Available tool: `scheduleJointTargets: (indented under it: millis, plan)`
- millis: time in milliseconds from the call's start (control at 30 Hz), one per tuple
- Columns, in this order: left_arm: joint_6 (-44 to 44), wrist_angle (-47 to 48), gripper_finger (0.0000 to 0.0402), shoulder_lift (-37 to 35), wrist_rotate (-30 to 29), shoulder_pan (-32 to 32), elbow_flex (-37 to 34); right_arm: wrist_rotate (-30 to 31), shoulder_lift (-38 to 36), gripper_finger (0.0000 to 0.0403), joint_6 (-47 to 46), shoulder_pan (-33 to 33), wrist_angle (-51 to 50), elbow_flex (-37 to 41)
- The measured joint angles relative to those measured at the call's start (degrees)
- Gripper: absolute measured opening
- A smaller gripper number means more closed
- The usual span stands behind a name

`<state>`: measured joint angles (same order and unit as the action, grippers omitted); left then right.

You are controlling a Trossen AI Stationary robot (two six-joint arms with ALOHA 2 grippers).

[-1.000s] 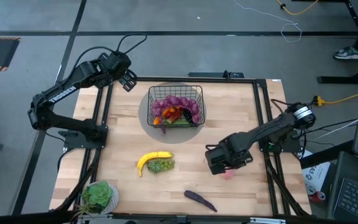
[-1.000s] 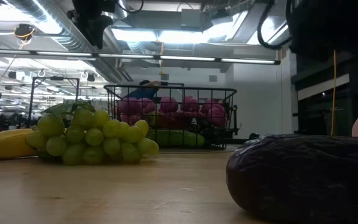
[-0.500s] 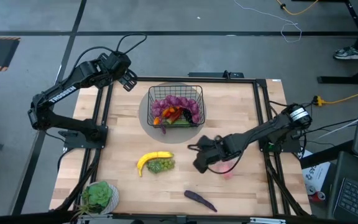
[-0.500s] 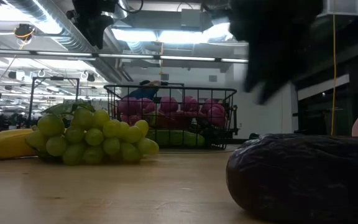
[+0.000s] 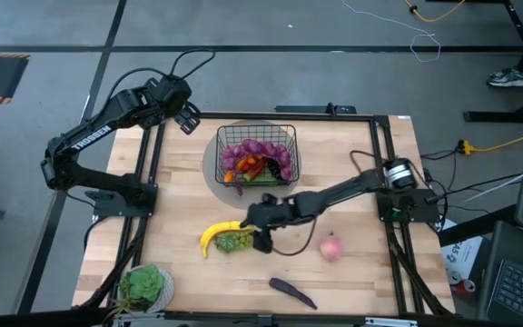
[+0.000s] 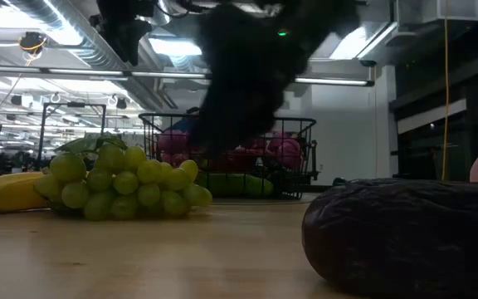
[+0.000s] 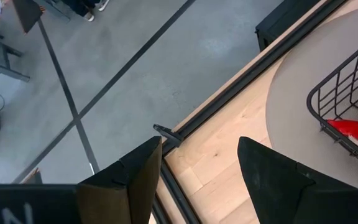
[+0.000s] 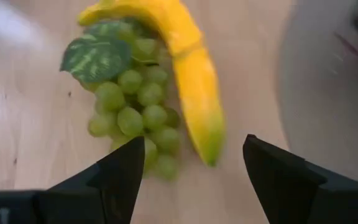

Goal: Build produce basket
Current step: Put the green grapes into the wire basket

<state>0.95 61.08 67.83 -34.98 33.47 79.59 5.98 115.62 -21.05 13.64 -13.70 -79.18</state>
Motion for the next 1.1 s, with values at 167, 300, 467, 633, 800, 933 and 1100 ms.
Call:
scheduleJointTargets:
  millis: [167,300,467,633,800,933,1100]
  plan:
    - [0.06,0.06,0.0208,0.02,0.00,-0.02,0.00,-0.57,6.93,0.0271,7.32,1.21,-4.34,-10.68]
    - [0.08,0.29,0.0208,0.00,0.05,-0.02,0.00,-0.67,11.13,0.0271,8.10,2.40,-12.13,-18.55]
    - [0.17,0.41,0.0208,0.00,0.15,-0.02,0.00,0.03,15.01,0.0271,5.24,3.84,-14.31,-22.80]
    - [0.19,0.51,0.0208,0.00,0.20,-0.02,0.00,0.51,18.18,0.0271,-1.21,4.08,-13.90,-23.14]
    - [0.18,1.53,0.0208,0.00,0.20,-0.01,0.00,0.79,19.09,0.0271,-9.93,4.01,-14.17,-23.14]
    - [0.17,1.53,0.0208,0.00,0.20,-0.01,0.00,-0.27,18.96,0.0265,-13.18,4.00,-15.30,-23.93]
    - [0.17,1.51,0.0208,0.00,0.20,-0.02,0.00,-2.20,19.09,0.0205,-13.23,4.91,-20.61,-27.71]
